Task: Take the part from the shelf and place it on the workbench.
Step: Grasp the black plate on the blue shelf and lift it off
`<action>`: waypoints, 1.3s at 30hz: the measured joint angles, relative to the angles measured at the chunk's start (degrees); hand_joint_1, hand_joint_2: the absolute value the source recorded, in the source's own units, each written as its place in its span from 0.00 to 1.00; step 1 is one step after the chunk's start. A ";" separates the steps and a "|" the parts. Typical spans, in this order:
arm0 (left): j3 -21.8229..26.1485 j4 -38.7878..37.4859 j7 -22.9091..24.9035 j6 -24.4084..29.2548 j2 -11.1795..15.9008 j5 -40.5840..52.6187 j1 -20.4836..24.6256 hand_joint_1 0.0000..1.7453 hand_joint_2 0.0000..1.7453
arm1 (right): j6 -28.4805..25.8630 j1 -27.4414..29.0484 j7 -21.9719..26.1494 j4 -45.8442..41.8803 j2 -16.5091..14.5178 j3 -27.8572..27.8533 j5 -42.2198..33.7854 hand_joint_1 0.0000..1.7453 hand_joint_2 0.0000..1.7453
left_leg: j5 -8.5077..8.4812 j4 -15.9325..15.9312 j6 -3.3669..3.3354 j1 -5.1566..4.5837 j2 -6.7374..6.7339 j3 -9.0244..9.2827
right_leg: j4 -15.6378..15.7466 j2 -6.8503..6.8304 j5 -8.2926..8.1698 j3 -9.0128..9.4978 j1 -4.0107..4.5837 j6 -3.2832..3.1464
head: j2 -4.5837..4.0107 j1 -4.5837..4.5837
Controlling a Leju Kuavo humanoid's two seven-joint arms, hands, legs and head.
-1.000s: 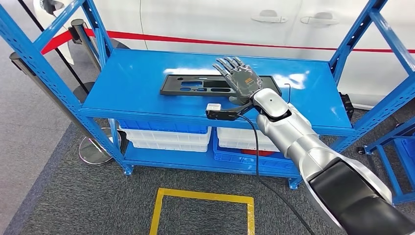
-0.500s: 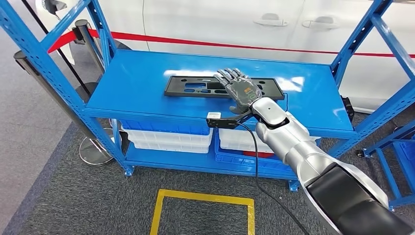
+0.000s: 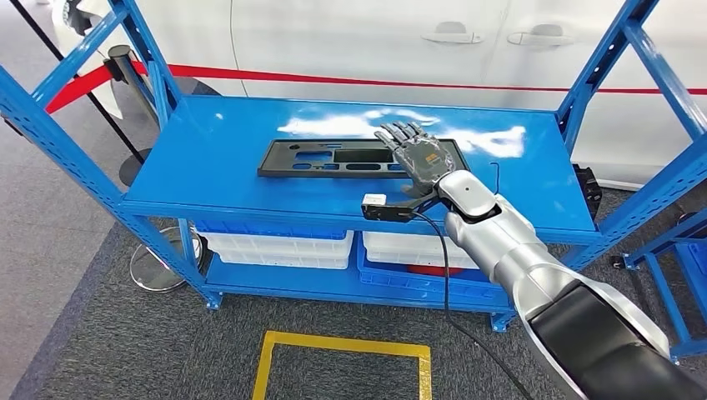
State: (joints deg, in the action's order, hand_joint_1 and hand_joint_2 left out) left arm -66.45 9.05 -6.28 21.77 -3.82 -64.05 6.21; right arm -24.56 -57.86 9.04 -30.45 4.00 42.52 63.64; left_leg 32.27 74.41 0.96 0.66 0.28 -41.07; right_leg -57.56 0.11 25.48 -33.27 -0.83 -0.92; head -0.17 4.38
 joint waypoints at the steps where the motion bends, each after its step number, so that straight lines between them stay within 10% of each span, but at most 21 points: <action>1: 0.00 0.00 0.08 0.00 0.01 0.01 -0.09 0.00 0.00 | -0.07 0.28 -0.06 0.00 0.01 0.01 0.00 0.00 1.00 | -1.68 -1.21 0.03 0.02 -0.01 -0.18 | -0.01 0.04 0.41 0.54 0.01 0.09 | 0.00 0.00; 5: 0.00 0.00 0.23 -0.01 0.07 -0.04 -0.29 0.00 0.00 | -0.38 0.75 -0.19 -0.04 0.08 0.03 -0.05 0.00 1.00 | -9.58 -14.39 -0.55 -0.18 -0.19 3.75 | 0.00 0.10 2.00 2.26 0.02 0.97 | 0.01 -0.01; 10: 0.00 0.00 0.10 0.01 0.01 -0.10 -0.63 0.00 0.00 | -0.52 1.29 -0.22 -0.31 0.42 0.08 -0.08 0.00 1.00 | -9.05 -16.40 -2.45 -0.20 -0.07 5.31 | -1.84 0.04 3.14 2.10 0.14 2.66 | 0.01 -0.01; 15: 0.02 0.00 0.09 0.07 0.03 -0.28 -0.69 0.00 0.00 | 0.60 1.78 0.21 -0.33 0.82 0.08 -0.98 0.00 1.00 | -7.91 -16.51 -3.35 -0.45 0.23 6.88 | -16.68 0.01 8.34 -7.73 0.11 2.88 | 0.00 -0.03; 19: 0.02 0.00 0.04 -0.02 -0.18 -0.39 -0.90 0.00 0.00 | 1.88 2.43 0.96 -0.67 0.90 0.08 -1.79 0.00 1.00 | -6.58 -16.51 -3.34 -1.15 0.46 8.68 | -5.92 0.00 -0.22 -5.28 0.87 1.08 | 0.00 0.04; 21: 0.02 0.00 0.05 -0.05 -0.35 -0.38 -0.80 0.00 0.00 | 1.93 2.65 0.94 -0.87 0.90 0.10 -1.74 0.00 1.00 | -6.11 -16.68 -3.04 -1.17 0.51 9.08 | -0.96 0.03 -1.95 -3.48 1.44 0.06 | 0.00 0.11; 26: 0.02 0.00 0.45 -0.03 -0.51 -0.38 -0.78 0.00 0.00 | 2.46 4.03 1.18 -1.26 0.84 0.34 -1.58 0.00 1.00 | -5.45 -16.91 -2.73 -1.07 0.46 9.67 | 0.39 0.13 -2.58 -2.37 1.45 1.38 | 0.01 0.13; 39: 0.02 0.00 0.61 0.36 -0.50 -0.23 -0.43 0.00 0.00 | 2.71 6.26 3.68 -0.86 -1.15 1.10 -3.56 0.00 1.00 | -5.44 -17.33 -2.40 -0.90 0.32 9.84 | 0.23 0.21 -2.37 -2.46 1.56 0.77 | 0.00 0.12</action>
State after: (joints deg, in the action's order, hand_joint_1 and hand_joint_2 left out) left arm -66.42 9.05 -5.67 22.13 -4.33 -64.28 5.78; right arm -21.85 -51.60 12.72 -31.30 2.85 43.63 60.08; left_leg 26.83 57.08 -1.44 -0.24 0.60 -31.23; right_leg -57.32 0.32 23.11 -35.74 0.72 -0.15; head -0.17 4.50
